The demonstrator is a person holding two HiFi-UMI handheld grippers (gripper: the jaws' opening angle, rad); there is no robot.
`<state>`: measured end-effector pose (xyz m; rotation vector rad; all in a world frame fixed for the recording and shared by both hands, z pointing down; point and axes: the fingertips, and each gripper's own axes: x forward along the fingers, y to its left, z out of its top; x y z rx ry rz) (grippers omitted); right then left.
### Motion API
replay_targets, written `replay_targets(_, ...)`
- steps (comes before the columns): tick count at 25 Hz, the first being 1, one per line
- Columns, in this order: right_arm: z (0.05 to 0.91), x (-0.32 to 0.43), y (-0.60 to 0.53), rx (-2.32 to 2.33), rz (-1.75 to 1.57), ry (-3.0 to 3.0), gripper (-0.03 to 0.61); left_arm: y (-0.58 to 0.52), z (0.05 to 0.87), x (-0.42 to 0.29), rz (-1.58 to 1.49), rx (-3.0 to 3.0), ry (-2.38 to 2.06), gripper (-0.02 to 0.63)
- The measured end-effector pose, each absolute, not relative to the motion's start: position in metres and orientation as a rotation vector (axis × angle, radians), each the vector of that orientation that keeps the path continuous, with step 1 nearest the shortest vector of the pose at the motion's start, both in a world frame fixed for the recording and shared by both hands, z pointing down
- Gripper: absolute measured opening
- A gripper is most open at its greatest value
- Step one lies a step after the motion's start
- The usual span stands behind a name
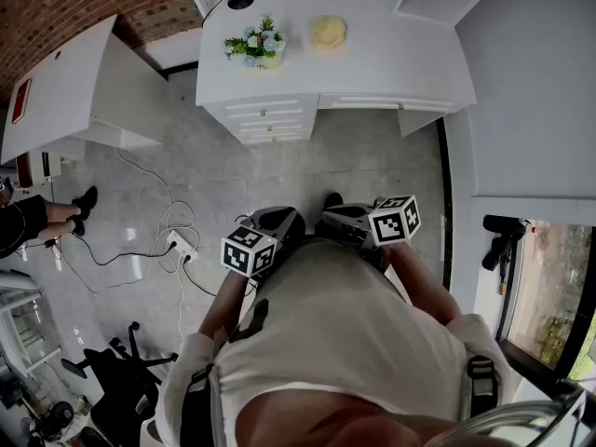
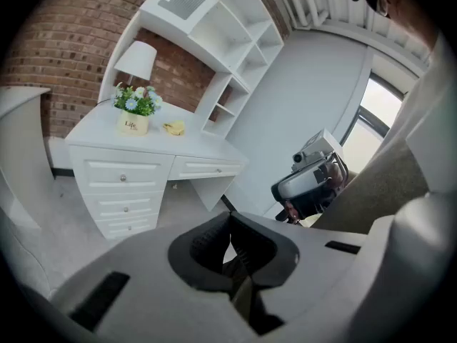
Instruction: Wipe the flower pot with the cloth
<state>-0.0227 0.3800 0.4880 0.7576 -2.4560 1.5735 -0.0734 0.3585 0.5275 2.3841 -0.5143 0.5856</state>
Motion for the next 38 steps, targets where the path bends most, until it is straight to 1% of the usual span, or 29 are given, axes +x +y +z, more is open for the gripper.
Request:
replay_targets(7, 0.481, 0.0, 0.394, 0.76, 1.581, -2.487, 0.011, 0.371, 0.505, -0.046, 0.604, 2.451, -0.513, 0.021)
replay_targets(10, 0.477, 0.024, 0.387, 0.793, 1.605, -2.51, 0.011, 0.369, 0.493, -0.019, 0.548, 2.459, -0.512, 0.02)
replay_targets(13, 0.477, 0.054, 0.377, 0.853, 1.696, -2.523, 0.011, 0.371, 0.478, 0.015, 0.491, 2.494, -0.465, 0.021)
replay_targets(20, 0.462, 0.091, 0.361, 0.775, 1.722, -2.64, 0.011, 0.364, 0.465, 0.058, 0.532, 2.542, -0.485, 0.02)
replay_targets(25, 0.469, 0.121, 0.357, 0.74, 1.817, -2.648, 0.011, 0.366, 0.469, 0.085, 0.579, 2.525, -0.492, 0.02)
replay_targets(32, 0.479, 0.131, 0.355, 0.608, 1.867, -2.616, 0.011, 0.377, 0.469, 0.114, 0.736, 2.629, -0.378, 0.021)
replay_targets(38, 0.48, 0.13, 0.336, 0.592, 1.86, -2.585, 0.011, 0.355, 0.472, 0.112, 0.68, 2.594, -0.413, 0.02)
